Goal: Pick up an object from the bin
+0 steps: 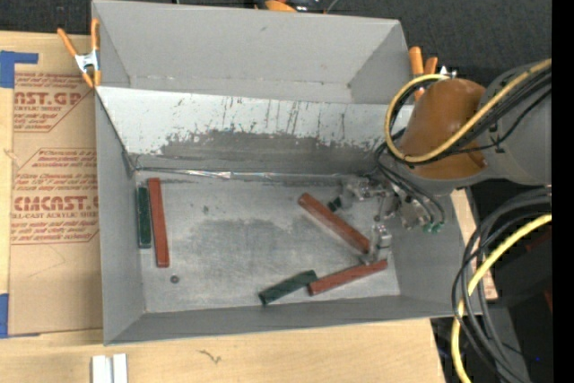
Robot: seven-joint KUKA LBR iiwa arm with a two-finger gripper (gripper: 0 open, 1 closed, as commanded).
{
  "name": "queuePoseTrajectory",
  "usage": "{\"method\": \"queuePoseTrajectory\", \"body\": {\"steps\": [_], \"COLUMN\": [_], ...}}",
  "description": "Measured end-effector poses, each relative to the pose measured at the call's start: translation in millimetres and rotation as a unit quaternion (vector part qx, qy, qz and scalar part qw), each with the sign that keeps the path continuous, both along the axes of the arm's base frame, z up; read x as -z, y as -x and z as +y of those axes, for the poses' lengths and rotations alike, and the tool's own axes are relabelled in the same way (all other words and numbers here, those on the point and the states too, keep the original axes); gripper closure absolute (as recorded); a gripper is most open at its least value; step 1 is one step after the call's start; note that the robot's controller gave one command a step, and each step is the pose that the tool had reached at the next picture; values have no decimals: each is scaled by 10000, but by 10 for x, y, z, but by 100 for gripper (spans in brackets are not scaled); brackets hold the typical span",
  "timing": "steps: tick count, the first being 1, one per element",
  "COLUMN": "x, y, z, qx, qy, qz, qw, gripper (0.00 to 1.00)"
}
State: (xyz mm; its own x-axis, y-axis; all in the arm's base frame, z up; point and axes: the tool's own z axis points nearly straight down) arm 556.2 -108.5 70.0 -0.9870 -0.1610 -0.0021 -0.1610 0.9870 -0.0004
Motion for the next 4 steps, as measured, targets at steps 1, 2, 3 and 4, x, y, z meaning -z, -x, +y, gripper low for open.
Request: {"method": "queuePoseTrajectory", "body": {"steps": [1,2,3,4], "x": [-24,0,-7,-1662], "y": [-25,-4,-8,-58], "z": [12,17,17,-43], "qx": [-13,-14,-14,187], "qy": [3,-4,-2,12], "qz": [-38,-2,-5,-48], "qw": [10000,10000,10000,9998], "gripper": [100,0,100,100]}}
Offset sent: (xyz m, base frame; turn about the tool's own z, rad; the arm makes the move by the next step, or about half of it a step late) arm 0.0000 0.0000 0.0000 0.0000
